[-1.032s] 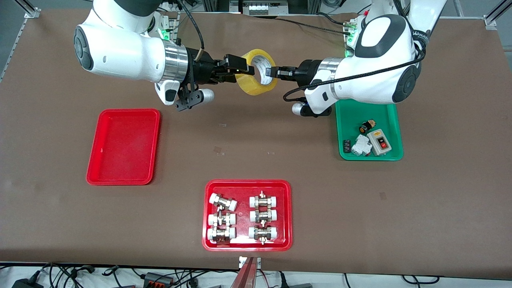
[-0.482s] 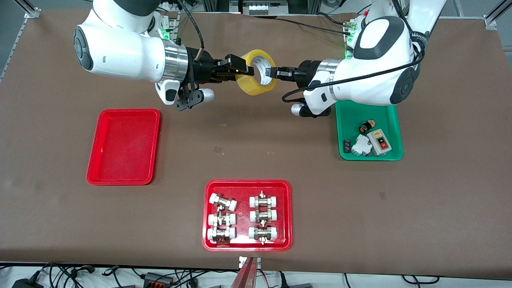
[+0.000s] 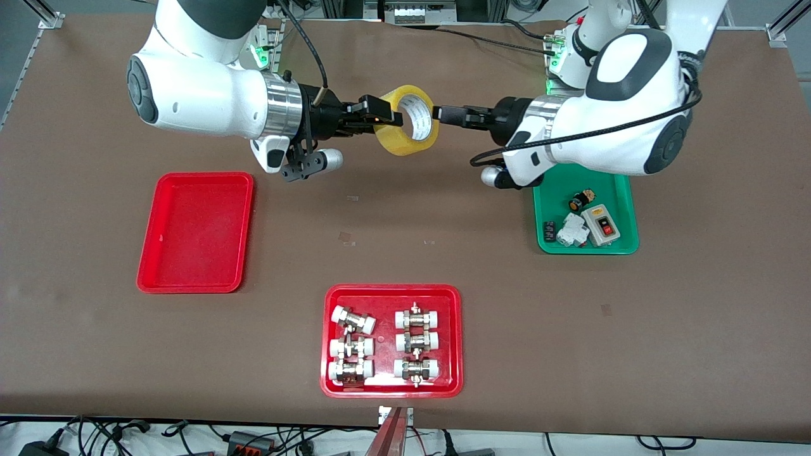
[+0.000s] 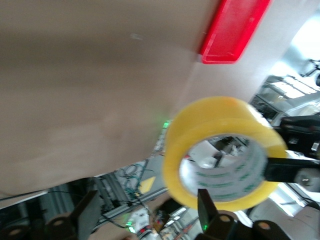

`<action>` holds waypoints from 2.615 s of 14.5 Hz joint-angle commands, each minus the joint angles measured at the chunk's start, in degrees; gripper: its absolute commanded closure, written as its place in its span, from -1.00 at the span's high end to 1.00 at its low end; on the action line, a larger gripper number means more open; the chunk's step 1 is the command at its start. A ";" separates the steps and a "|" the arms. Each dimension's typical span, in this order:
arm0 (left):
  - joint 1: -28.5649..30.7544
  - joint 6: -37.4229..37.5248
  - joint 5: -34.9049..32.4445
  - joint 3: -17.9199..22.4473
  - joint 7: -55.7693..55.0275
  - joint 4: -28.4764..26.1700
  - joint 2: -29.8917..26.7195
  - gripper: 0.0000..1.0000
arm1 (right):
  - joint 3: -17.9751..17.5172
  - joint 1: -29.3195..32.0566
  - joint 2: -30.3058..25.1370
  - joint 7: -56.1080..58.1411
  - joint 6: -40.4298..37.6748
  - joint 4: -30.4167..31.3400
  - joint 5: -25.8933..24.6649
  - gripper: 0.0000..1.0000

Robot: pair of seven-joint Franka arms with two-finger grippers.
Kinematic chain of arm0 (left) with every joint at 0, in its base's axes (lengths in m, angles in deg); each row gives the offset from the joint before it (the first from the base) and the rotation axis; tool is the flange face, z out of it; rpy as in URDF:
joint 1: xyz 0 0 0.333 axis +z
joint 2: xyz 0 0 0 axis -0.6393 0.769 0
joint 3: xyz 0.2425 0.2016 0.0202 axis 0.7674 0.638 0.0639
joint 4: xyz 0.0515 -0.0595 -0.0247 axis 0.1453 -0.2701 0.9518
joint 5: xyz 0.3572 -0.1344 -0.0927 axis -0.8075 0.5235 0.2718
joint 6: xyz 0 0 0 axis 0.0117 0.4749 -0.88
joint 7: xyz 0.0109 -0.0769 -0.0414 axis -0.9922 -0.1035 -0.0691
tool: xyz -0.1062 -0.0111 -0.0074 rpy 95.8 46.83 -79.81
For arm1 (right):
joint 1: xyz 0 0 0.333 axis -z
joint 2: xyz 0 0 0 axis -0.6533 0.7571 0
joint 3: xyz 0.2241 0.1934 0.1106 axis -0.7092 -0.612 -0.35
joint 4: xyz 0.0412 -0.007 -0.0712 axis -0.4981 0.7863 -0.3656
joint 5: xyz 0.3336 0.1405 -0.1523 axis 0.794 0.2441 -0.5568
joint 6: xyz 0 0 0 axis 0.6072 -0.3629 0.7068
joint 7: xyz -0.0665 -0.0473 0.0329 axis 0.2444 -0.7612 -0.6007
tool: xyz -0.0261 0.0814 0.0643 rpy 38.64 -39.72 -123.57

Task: Left arm passes tape to right arm into tray
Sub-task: 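Open the left gripper and withdraw it while the right gripper holds tape, then lower the tape into the empty red tray with the right gripper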

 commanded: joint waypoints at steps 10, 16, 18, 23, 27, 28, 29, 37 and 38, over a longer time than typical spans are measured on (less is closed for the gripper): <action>11.27 16.63 -36.75 0.65 22.23 5.99 -8.25 1.00 | 1.02 29.28 11.87 13.28 -10.35 0.82 -3.53 -0.20; 7.79 12.25 -40.64 9.75 29.98 0.56 -15.01 1.00 | 1.02 40.97 19.34 34.35 -13.07 0.99 -9.44 -0.20; 4.27 9.62 -40.55 17.23 39.00 -3.04 -17.82 1.00 | 1.02 43.88 21.54 40.16 -13.25 1.17 -9.61 -0.20; 2.41 3.02 -41.77 22.98 48.21 -4.03 -18.36 1.00 | 1.02 46.44 25.23 47.91 -14.75 1.26 -10.23 -0.20; 4.42 1.86 -44.42 19.48 42.40 -1.83 -20.46 1.00 | 1.02 46.53 27.08 49.68 -14.22 1.17 -10.14 -0.19; 6.43 3.09 -44.25 17.37 40.74 -1.75 -20.65 1.00 | 1.02 46.62 27.70 50.64 -14.22 1.26 -10.14 -0.19; 7.75 4.14 -44.24 16.22 36.54 -1.83 -20.91 1.00 | 1.02 47.23 28.31 52.13 -14.13 1.26 -10.14 -0.18; 6.45 1.60 -44.60 16.82 39.14 -1.83 -20.83 1.00 | 1.02 47.94 30.08 55.13 -12.64 0.82 -11.89 1.00; 6.80 1.60 -44.33 16.74 38.97 -1.92 -20.39 1.00 | 1.02 47.41 29.64 54.87 -11.94 0.82 -14.08 1.00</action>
